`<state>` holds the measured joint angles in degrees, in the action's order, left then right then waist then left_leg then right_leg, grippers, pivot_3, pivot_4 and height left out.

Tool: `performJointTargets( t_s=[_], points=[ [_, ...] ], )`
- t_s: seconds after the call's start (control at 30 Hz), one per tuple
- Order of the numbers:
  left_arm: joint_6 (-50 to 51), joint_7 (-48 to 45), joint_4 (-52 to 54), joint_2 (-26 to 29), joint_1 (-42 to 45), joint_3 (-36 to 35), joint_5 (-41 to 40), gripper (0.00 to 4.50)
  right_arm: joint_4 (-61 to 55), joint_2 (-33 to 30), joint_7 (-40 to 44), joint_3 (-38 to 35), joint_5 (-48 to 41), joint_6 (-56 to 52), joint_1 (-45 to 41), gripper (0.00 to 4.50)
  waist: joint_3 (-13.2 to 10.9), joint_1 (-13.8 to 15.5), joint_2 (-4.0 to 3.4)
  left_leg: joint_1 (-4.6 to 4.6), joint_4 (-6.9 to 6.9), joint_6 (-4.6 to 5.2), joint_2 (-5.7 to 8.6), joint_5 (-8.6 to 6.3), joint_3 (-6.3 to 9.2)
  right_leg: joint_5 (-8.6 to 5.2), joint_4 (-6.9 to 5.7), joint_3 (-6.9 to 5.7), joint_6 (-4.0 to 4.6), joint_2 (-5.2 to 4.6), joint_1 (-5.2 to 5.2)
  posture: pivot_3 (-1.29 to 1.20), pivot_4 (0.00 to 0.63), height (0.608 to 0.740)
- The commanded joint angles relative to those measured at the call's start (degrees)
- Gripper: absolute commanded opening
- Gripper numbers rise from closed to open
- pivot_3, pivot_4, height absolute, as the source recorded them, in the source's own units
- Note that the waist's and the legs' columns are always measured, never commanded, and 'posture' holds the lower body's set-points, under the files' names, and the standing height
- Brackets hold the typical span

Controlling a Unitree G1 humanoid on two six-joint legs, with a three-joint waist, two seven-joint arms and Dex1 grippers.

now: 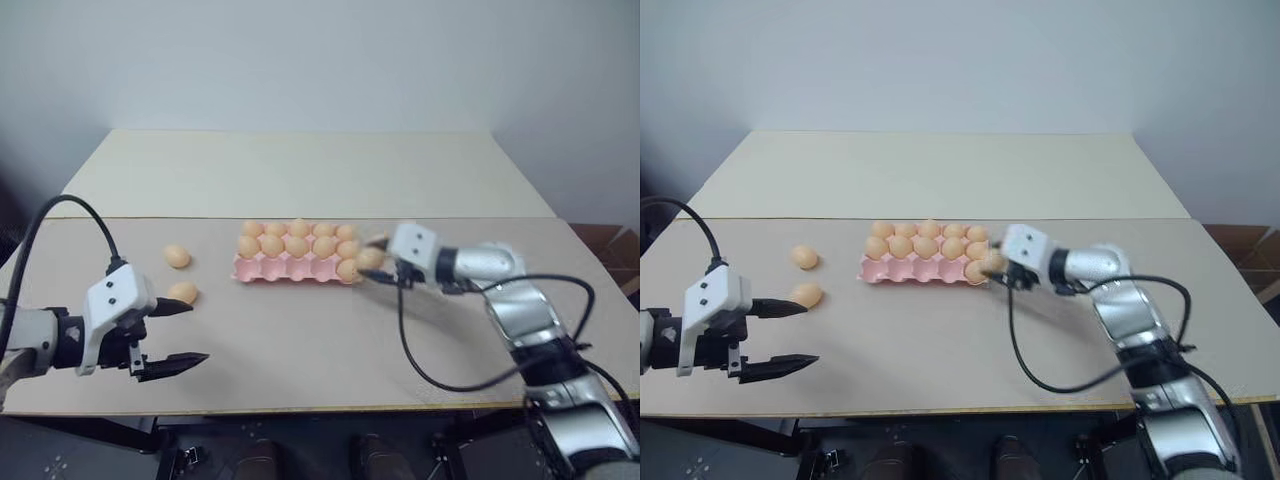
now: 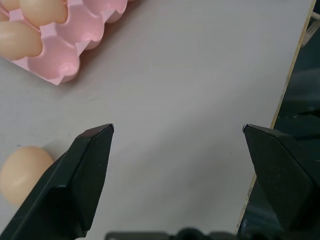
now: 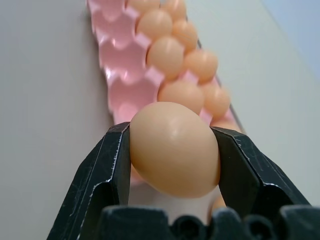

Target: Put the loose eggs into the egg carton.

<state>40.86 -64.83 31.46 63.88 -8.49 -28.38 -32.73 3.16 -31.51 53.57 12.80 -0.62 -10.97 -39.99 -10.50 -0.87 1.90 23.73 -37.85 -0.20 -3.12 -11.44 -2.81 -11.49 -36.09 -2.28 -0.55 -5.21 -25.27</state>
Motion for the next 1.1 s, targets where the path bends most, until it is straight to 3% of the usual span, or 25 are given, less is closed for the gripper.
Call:
performJointTargets(
  t_s=[0.03, 0.3, 0.53, 0.8, 1.1],
  points=[
    [-0.76, 0.17, 0.97, -0.01, -0.53, -2.35, 0.28, 4.50, 5.83, 3.91, -2.90, 2.84, 3.44, 4.16, -3.86, 2.39, 0.00, 0.05, -0.01, 0.02, 0.01, 0.00, 0.00, 0.00, -0.01, 0.01, 0.01, 0.00, 0.00, -0.01, -0.02, 0.00, 0.150, 0.740],
    [-0.43, 0.52, 2.16, -0.54, -2.92, -4.18, 0.43, 4.50, 15.54, 9.23, -5.36, 3.66, 5.13, 9.23, -7.93, 2.39, -0.01, 0.07, -0.02, 0.12, 0.01, 0.00, 0.07, 0.00, -0.05, 0.14, 0.08, 0.02, -0.18, -0.08, -0.06, 0.00, 0.150, 0.740],
    [0.18, 0.97, 2.39, -0.67, -2.74, -4.13, 0.00, 4.50, 16.75, 10.20, -4.46, 4.26, 5.63, 12.33, -7.84, 4.48, -0.02, 0.00, -0.03, 0.06, 0.01, 0.00, 0.00, 0.00, -0.03, 0.12, -0.02, 0.01, -0.10, -0.01, -0.08, 0.00, 0.150, 0.740],
    [-0.48, 1.29, 2.49, -0.93, -2.52, -3.45, 0.35, 4.50, 11.29, 7.25, -3.78, 2.60, 5.95, 9.97, -5.76, 4.48, -0.02, 0.12, -0.04, 0.07, 0.02, 0.00, 0.01, 0.00, -0.04, 0.10, 0.00, 0.01, -0.07, -0.02, -0.08, 0.00, 0.150, 0.740],
    [-1.87, 1.42, 1.90, -1.47, -1.83, -1.83, 0.82, 4.50, -11.65, -9.55, 5.16, -8.11, -4.42, -1.76, 10.64, 4.48, -0.02, 0.84, -0.03, 0.11, 0.03, -0.02, 0.04, -0.02, -0.08, 0.04, 0.12, 0.00, -0.03, -0.08, -0.06, 0.00, 0.150, 0.740]
  ],
)
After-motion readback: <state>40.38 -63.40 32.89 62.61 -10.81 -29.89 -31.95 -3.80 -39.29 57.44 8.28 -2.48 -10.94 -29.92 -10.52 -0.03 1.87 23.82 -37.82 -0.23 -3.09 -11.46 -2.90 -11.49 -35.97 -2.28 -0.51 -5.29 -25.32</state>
